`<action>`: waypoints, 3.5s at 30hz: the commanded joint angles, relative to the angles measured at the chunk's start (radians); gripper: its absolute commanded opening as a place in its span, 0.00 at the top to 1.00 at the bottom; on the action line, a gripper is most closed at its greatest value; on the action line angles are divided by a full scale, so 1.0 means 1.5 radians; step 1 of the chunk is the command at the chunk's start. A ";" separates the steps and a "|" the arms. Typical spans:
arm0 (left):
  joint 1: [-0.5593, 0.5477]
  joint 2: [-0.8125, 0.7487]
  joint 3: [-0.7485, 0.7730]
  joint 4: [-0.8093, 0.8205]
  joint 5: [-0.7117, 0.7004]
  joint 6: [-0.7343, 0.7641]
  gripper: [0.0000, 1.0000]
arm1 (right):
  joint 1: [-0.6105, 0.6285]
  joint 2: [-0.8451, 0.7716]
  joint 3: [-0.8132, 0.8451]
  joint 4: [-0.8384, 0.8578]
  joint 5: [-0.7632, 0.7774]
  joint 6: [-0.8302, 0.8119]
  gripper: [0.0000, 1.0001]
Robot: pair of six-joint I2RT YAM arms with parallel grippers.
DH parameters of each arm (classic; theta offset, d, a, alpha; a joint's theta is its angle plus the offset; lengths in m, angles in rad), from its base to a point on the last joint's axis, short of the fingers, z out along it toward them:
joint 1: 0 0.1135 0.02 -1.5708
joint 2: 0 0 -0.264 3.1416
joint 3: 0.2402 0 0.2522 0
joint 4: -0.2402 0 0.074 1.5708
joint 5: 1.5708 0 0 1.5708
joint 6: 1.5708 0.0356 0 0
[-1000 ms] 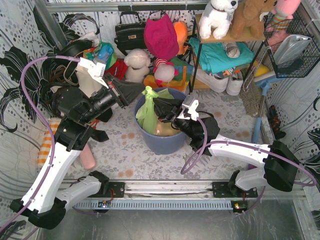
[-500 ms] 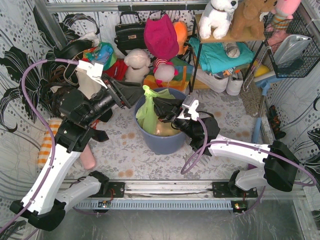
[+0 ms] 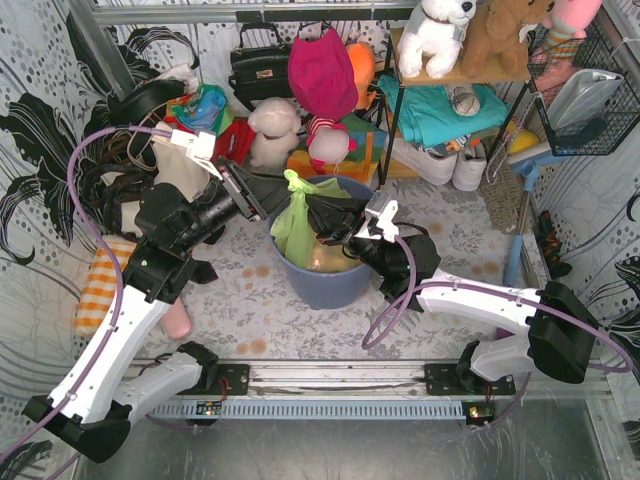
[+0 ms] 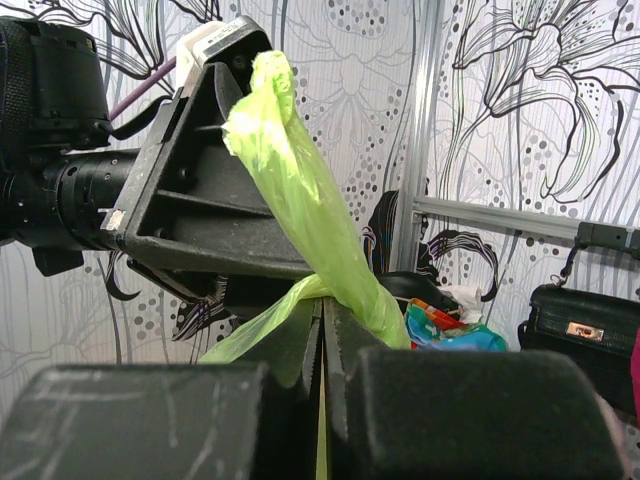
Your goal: Tie the trash bag
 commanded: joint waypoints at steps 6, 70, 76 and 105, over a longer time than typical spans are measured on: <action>0.003 -0.001 -0.007 0.076 0.010 -0.030 0.70 | -0.001 -0.009 0.015 0.044 -0.013 0.010 1.00; 0.003 0.081 0.139 0.066 0.065 0.038 1.00 | 0.000 -0.148 0.114 -0.281 -0.005 -0.044 1.00; 0.003 0.082 0.141 0.062 0.047 0.054 1.00 | 0.000 -0.174 0.100 -0.305 -0.007 -0.043 1.00; 0.004 0.301 0.185 -0.033 -0.141 0.204 1.00 | 0.000 -0.293 -0.031 -0.665 -0.318 0.263 1.00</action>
